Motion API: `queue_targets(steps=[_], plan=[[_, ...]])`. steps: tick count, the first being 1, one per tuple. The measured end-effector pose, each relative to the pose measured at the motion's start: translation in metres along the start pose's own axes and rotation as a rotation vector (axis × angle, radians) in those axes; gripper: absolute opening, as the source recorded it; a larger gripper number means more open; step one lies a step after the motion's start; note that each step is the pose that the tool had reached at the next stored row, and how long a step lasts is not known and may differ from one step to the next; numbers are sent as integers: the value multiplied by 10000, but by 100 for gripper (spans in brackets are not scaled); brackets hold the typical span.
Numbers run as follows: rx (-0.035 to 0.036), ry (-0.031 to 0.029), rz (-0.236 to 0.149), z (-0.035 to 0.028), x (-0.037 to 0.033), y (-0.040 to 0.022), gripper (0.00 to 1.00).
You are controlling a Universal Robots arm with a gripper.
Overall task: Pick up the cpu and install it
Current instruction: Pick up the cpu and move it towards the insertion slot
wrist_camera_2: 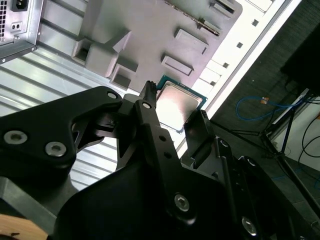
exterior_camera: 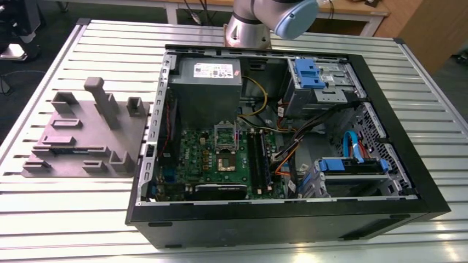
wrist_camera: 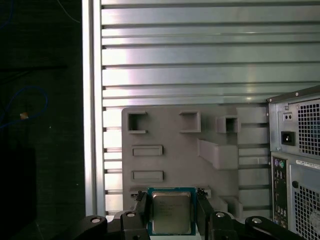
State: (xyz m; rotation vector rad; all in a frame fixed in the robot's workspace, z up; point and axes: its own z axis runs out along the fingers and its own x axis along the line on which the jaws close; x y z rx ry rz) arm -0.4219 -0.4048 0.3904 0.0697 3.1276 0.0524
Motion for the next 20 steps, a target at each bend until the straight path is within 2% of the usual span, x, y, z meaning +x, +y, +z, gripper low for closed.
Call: queue_targets(steps=[20], plan=[[0, 0, 0, 1, -46, 2, 47]])
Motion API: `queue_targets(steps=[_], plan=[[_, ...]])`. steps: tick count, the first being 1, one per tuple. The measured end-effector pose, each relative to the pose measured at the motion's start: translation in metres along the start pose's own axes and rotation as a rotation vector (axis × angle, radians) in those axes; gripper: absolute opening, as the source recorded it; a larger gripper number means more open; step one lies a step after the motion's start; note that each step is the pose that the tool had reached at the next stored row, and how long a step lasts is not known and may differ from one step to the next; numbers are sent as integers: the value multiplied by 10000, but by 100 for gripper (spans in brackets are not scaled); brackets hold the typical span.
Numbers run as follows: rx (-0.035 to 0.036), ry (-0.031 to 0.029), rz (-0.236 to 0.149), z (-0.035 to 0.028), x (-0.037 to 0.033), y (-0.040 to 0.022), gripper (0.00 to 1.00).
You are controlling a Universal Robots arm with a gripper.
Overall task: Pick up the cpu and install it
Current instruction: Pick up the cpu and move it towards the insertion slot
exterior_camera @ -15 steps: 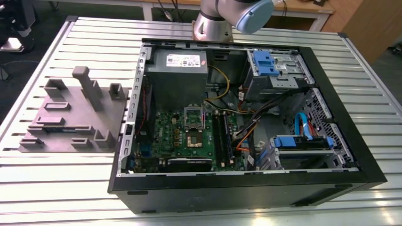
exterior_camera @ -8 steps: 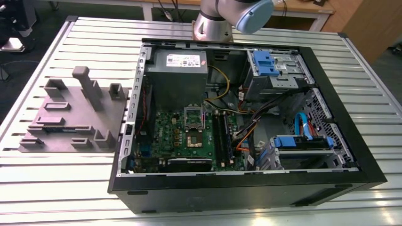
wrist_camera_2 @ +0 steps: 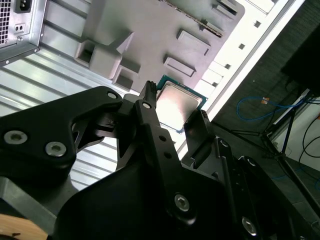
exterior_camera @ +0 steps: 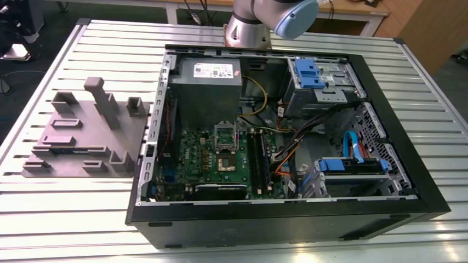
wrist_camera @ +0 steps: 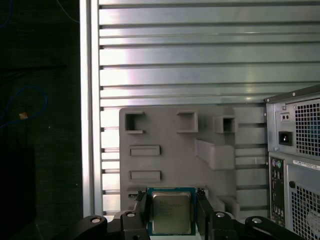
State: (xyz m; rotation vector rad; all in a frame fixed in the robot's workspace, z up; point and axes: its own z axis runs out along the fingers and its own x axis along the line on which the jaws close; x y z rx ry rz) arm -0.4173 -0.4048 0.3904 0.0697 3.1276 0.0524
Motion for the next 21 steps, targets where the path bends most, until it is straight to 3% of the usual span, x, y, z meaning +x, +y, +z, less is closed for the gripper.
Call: queue_targets(steps=[10, 21], plan=[[-1, 0, -1, 1, -42, 2, 47], [0, 0, -1, 2, -148, 6, 47]])
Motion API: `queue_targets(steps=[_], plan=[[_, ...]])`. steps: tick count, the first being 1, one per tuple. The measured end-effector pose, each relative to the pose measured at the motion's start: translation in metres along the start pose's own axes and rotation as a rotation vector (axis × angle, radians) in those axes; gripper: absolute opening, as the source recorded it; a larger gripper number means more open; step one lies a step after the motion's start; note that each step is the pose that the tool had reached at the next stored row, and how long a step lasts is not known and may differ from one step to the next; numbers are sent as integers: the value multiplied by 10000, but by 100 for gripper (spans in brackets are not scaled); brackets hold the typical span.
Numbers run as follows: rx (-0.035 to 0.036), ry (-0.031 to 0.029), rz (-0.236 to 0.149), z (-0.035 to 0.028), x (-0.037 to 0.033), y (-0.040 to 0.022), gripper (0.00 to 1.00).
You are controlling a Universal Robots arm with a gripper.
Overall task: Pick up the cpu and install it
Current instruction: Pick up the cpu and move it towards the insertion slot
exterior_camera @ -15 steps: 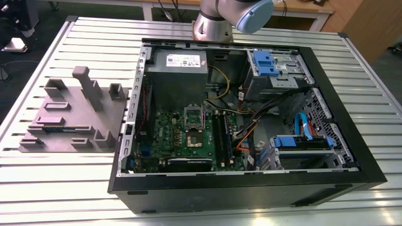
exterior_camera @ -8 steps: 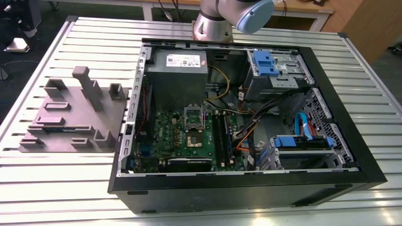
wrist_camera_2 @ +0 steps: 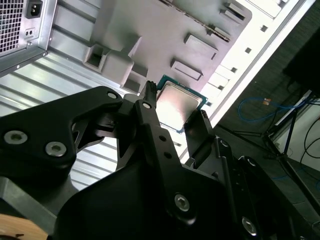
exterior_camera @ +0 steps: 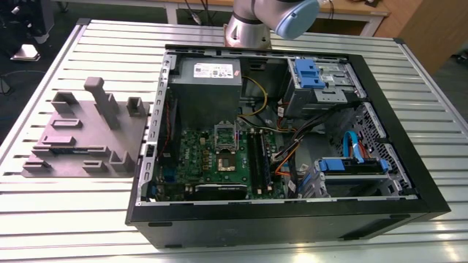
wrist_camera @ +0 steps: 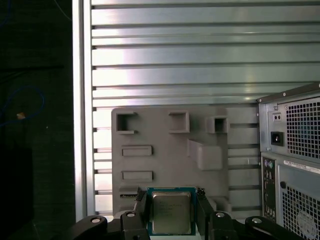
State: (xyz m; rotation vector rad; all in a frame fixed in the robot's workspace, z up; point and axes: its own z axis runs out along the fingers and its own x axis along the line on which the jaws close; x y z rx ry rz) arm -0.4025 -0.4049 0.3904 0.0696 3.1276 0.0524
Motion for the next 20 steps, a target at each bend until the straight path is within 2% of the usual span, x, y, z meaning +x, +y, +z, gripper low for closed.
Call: queue_targets(steps=[4, 20], plan=[[0, 0, 1, 1, -37, 2, 47], [-1, -1, 1, 2, -102, 5, 47]])
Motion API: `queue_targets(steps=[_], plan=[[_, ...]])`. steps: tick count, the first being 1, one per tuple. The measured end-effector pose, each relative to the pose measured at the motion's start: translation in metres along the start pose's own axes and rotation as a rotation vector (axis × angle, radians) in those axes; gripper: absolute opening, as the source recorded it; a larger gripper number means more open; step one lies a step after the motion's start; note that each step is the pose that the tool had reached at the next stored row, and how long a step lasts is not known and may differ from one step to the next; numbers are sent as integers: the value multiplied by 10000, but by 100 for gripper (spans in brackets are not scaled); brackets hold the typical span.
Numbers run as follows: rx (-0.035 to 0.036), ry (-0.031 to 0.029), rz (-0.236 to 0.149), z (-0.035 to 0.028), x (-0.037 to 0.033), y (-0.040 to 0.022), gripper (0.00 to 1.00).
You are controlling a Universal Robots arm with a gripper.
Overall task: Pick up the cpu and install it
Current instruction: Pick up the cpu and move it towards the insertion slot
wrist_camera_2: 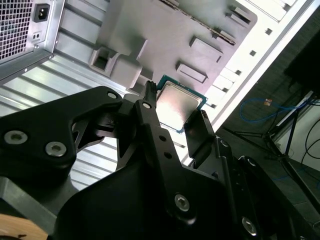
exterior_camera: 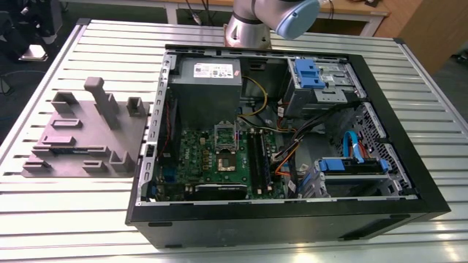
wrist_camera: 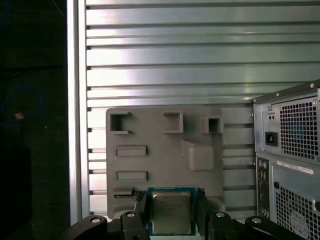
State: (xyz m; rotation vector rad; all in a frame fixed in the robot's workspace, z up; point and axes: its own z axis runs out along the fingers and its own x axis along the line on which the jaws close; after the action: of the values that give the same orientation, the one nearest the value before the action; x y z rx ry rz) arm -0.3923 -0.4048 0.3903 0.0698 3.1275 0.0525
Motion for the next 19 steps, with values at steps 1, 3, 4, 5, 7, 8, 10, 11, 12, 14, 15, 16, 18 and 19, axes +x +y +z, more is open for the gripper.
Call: queue_targets(steps=[1, 3, 4, 5, 7, 8, 10, 11, 12, 14, 15, 16, 18, 19], plan=[[0, 1, -1, 0, -6, 0, 47], [0, 1, 0, 0, -11, 1, 47], [1, 1, -1, 0, -17, 1, 47], [1, 1, 0, 1, -19, 1, 47], [1, 1, 0, 1, -27, 1, 47], [2, 2, -2, 0, -33, 1, 47], [0, 0, 0, 2, -36, 1, 47], [0, 0, 1, 2, -37, 1, 47], [1, 2, 0, 1, -41, 2, 47], [1, 2, -1, 1, -48, 2, 47], [1, 2, -1, 1, -53, 2, 47], [1, 2, -1, 1, -58, 2, 47], [0, 1, -1, 2, -67, 3, 47], [1, 1, 0, 1, -71, 3, 47]])
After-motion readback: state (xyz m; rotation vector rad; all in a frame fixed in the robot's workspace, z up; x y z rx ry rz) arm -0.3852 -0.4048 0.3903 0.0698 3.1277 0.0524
